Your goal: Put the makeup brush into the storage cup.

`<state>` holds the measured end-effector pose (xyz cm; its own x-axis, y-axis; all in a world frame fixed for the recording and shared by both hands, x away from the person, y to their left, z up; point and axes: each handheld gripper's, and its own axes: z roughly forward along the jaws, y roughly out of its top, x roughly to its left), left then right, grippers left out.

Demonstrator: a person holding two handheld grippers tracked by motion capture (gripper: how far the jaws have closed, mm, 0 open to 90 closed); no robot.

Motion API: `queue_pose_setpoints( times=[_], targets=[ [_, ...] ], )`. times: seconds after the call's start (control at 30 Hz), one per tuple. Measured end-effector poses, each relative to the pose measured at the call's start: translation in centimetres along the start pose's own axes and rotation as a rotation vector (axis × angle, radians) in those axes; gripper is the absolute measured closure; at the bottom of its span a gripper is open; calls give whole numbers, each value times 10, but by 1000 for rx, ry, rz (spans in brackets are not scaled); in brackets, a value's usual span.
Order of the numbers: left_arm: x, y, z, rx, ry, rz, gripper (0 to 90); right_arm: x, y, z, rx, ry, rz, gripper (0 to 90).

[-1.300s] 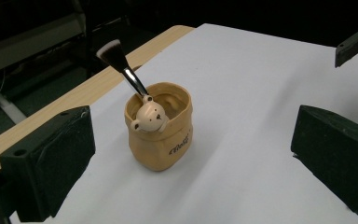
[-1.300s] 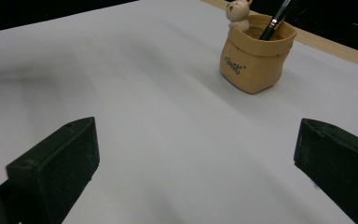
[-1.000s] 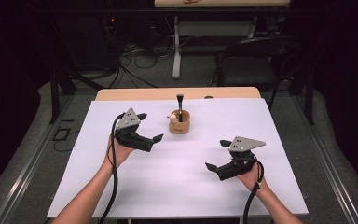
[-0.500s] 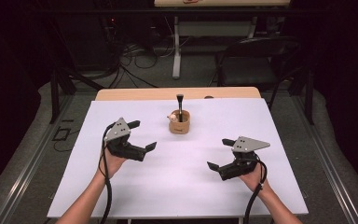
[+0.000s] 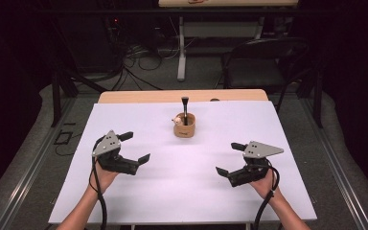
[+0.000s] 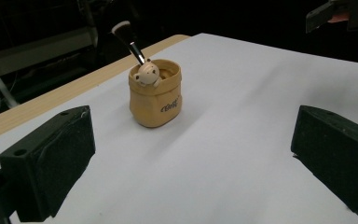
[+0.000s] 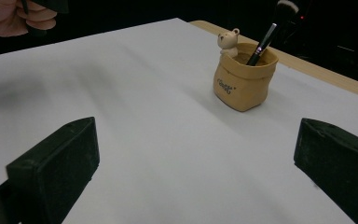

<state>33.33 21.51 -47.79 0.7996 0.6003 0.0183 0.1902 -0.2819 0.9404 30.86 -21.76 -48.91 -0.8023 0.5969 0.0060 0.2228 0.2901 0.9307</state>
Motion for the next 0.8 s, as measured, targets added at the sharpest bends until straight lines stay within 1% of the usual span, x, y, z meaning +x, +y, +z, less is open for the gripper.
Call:
queue_pose_setpoints(
  times=[0.1, 0.17, 0.27, 0.3, 0.4, 0.43, 0.5, 0.6, 0.67, 0.73, 0.77, 0.8],
  targets=[
    [0, -4, -6, 1, 10, 3, 0, 1, 1, -1, -1, 2, -4, 0],
    [0, -8, -11, -4, 12, -5, 0, 2, 1, -3, -9, 4, -8, 0],
    [0, -13, -16, -1, 16, -11, 0, 2, 1, -5, 0, 10, -5, 0],
    [0, -15, -18, -4, 20, -20, 0, 2, 0, -6, -2, 8, -4, 0],
    [0, -20, -22, -10, 26, -27, 0, 0, -1, -8, -7, 3, 4, 0],
    [0, -21, -24, -8, 28, -32, 0, 0, -1, -8, -5, -2, 4, 0],
    [-1, -25, -29, -10, 45, -46, 0, 0, -1, -9, -6, -12, 3, 0],
    [-1, -29, -33, -12, 55, -60, 0, 0, -5, -13, -13, -43, 11, 0],
    [-2, -33, -37, -8, 72, -59, 0, 0, -7, -17, -7, -51, 20, 0],
    [-3, -36, -40, -9, 85, -70, 0, -1, -9, -20, -9, -62, 27, 0],
    [-4, -37, -42, -10, 97, -69, 0, -1, -10, -21, -15, -66, 30, 0],
    [-4, -38, -44, -9, 101, -72, 0, -1, -11, -22, -11, -72, 32, 0]
  ],
)
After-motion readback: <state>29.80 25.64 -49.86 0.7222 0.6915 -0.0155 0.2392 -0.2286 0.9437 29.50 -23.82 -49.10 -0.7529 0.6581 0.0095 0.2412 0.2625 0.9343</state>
